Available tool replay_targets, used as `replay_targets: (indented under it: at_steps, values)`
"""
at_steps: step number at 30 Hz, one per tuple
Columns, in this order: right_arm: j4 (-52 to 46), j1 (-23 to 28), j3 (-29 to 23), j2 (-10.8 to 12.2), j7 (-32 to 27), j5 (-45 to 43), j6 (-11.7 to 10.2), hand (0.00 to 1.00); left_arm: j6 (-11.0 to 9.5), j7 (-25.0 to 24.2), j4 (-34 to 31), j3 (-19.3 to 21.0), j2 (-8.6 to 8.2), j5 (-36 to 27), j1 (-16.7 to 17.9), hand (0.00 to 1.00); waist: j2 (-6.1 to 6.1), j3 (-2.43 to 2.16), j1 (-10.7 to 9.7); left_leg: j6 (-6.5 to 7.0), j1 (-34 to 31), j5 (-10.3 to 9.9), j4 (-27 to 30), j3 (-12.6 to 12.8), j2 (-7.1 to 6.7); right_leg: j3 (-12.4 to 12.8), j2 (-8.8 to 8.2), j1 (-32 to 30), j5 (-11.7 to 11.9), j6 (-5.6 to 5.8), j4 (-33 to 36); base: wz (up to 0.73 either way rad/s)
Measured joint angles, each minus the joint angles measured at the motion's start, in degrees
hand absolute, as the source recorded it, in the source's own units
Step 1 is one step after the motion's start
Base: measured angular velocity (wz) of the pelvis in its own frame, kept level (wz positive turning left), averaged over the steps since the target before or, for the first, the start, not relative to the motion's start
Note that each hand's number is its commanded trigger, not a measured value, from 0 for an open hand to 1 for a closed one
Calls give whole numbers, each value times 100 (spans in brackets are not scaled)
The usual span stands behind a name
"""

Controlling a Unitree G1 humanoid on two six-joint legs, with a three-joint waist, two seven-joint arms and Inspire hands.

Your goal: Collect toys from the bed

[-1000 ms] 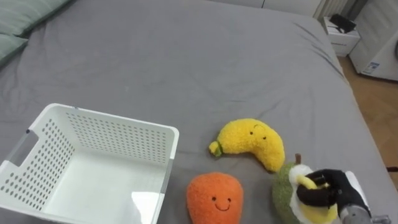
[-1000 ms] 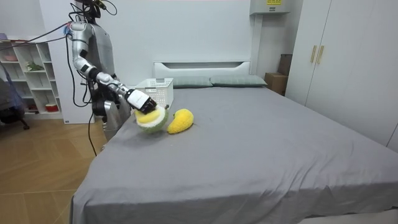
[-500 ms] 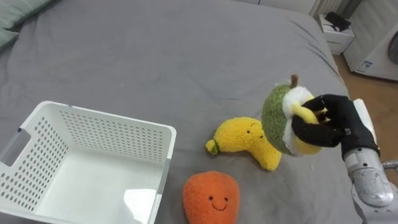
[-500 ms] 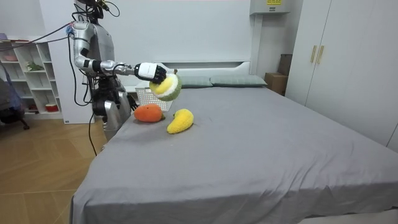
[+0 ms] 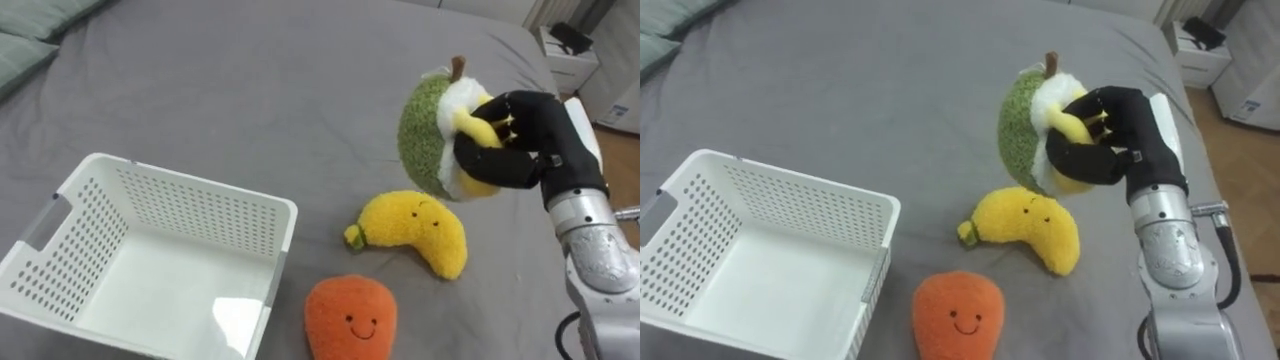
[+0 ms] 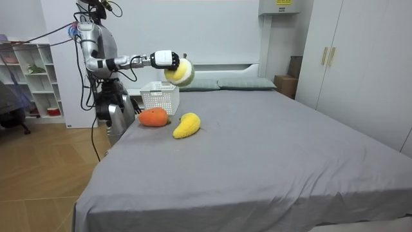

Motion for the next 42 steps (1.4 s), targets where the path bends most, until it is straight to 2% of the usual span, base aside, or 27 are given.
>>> replay_targets:
  at_steps: [5,6,12,15,21,25,28,31,35,36,37,38,39,42]
  values:
    - [-41,-370,666,12,132,-53,0,100,5,5,19,-65,1,2,-27,0,-3,0,108,0,0,1,11,-4,1,0,-5,6,0,0,0,0]
    - [-41,-448,781,16,215,-105,0,100,6,4,77,-66,-5,28,-55,0,-5,1,192,0,-1,1,14,-9,-1,-6,1,16,0,0,-1,5]
    - [-48,-692,1184,29,461,-159,2,100,38,-21,222,-63,-3,227,-233,0,-43,3,528,0,-20,1,35,-90,-8,-21,2,36,1,-1,-3,6]
    - [-54,-830,1462,36,586,-130,3,100,126,-44,218,-123,-1,224,-238,0,-53,13,615,0,-51,1,32,-122,-12,-65,-2,34,1,-1,-4,5]
    - [-53,-964,1969,119,831,-170,14,100,126,-49,145,-331,12,223,-262,0,-93,25,793,0,-82,7,81,-174,-20,-117,-4,31,1,-1,-7,3]
    - [-43,-977,2354,149,850,-397,129,100,136,-48,146,-444,53,227,-318,0,-131,56,875,-2,-129,9,93,-256,-32,-164,-8,29,1,-1,-10,9]
    - [-38,-979,2438,298,911,-525,258,100,232,-58,106,-454,36,227,-359,0,-139,58,907,-2,-213,10,151,-379,-58,-267,-21,8,1,-1,-9,16]
    - [65,-1016,2533,317,962,-619,302,100,263,-75,88,-534,40,227,-422,0,-146,74,987,4,-238,25,180,-478,-84,-327,-33,9,1,-1,-9,18]
    - [308,-1016,2696,405,1062,-657,381,100,274,-101,51,-556,18,227,-438,0,-190,99,1103,3,-257,35,179,-488,-88,-330,-34,-3,1,-1,-9,2]
    - [317,-1017,2754,410,1110,-711,405,85,283,-101,53,-554,18,226,-437,0,-203,97,1113,3,-275,35,183,-496,-89,-340,-35,-12,1,-1,-9,4]
    - [318,-1017,2765,424,1157,-748,418,55,283,-101,53,-557,18,224,-438,0,-211,92,1109,4,-303,36,189,-508,-93,-373,-40,-17,1,-1,-10,5]
    - [318,-1018,2764,424,1166,-747,418,30,283,-101,53,-557,18,224,-439,0,-213,91,1118,6,-306,37,190,-510,-95,-399,-42,-18,1,-1,-11,5]
    - [318,-1018,2764,424,1175,-745,418,0,283,-100,53,-556,22,224,-438,0,-214,90,1127,10,-306,41,188,-510,-97,-414,-46,-18,1,-1,-13,3]
    - [321,-1017,2775,431,1219,-766,418,0,283,-100,53,-555,54,224,-437,0,-216,90,1136,14,-297,45,187,-509,-97,-418,-50,-23,1,-1,-13,0]
